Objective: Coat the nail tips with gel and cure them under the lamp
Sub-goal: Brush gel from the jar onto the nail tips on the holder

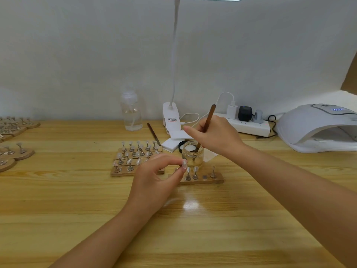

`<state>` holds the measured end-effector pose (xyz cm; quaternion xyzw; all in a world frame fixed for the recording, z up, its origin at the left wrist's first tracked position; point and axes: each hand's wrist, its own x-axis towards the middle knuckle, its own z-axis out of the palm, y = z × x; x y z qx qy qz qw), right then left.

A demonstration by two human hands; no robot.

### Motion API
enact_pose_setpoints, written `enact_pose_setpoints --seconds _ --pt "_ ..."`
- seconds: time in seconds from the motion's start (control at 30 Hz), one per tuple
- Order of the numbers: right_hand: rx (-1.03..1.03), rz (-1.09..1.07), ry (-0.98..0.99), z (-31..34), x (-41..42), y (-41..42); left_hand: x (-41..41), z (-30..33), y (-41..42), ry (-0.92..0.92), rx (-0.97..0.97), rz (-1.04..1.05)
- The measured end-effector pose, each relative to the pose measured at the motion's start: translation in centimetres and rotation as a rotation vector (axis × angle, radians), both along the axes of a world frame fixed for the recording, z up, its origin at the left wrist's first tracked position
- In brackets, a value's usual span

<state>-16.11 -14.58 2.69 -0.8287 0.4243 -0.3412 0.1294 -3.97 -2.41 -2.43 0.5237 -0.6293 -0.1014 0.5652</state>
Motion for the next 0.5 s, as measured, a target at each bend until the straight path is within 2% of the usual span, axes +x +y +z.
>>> enact_pose_setpoints --seconds 0.13,0.27,0.5 --pt "-0.004 0.0 0.013 -0.2 0.2 -0.1 0.0 0.0 0.0 0.0 -0.001 -0.008" --pt "0.031 0.024 -0.104 0.5 -0.1 -0.1 0.1 0.0 0.0 -0.006 -0.008 -0.007" --pt "0.139 -0.057 -0.245 1.6 -1.9 -1.2 0.1 0.0 0.0 -0.009 0.016 0.001"
